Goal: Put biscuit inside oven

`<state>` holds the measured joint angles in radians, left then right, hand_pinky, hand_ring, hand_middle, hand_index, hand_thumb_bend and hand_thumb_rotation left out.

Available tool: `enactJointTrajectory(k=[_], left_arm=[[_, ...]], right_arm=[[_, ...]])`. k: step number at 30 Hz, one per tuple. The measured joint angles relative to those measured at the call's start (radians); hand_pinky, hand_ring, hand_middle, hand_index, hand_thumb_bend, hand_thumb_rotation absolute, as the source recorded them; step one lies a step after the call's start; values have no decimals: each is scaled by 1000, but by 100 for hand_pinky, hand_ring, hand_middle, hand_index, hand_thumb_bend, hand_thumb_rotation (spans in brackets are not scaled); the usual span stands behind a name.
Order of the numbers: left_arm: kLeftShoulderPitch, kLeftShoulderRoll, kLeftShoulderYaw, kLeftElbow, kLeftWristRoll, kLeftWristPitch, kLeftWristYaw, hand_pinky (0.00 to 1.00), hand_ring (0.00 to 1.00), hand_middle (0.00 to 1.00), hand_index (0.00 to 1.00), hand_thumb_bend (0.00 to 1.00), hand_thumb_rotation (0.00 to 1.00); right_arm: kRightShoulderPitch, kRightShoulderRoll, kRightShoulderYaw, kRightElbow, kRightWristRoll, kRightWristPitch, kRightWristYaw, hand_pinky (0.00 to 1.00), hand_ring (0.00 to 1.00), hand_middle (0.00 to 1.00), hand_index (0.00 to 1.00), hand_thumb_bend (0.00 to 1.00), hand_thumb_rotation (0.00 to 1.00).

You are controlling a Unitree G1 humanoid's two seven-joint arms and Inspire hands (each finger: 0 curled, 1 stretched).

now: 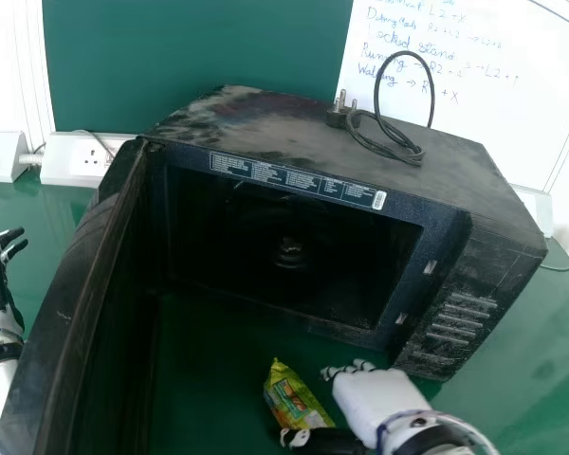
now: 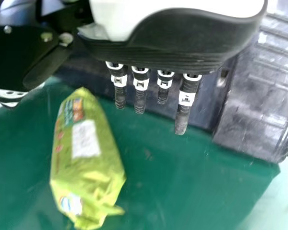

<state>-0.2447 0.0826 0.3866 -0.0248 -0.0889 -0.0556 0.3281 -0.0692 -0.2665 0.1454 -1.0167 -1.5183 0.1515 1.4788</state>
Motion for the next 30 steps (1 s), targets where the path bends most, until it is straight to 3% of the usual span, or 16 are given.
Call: enactJointTrajectory(k=[9, 19, 23, 26, 30], left_arm=[[0, 0, 0, -5, -1, 3, -1, 70, 67, 70, 50, 50, 4], [0, 0, 0, -6, -1, 3, -3, 70, 67, 70, 50, 50, 5], [0, 0, 0, -9, -1, 3, -3, 71, 67, 69, 50, 50, 5], [0, 0, 0, -10, -2, 3, -3, 71, 67, 69, 50, 50, 5], [2, 0, 0, -12, -3, 3, -5, 71, 67, 70, 50, 50, 4]], right_arm=[[7, 97, -22, 17, -8, -51, 8, 72, 90, 95, 95, 100, 65], [21, 157, -31, 50, -54, -80, 7, 72, 91, 97, 96, 100, 60], [32, 192, -28, 63, -92, -82, 2, 66, 90, 98, 96, 100, 58], [43, 211, -28, 80, -106, -85, -2, 76, 93, 98, 96, 100, 56], [49, 222, -30, 93, -119, -95, -18, 77, 92, 98, 96, 100, 55]])
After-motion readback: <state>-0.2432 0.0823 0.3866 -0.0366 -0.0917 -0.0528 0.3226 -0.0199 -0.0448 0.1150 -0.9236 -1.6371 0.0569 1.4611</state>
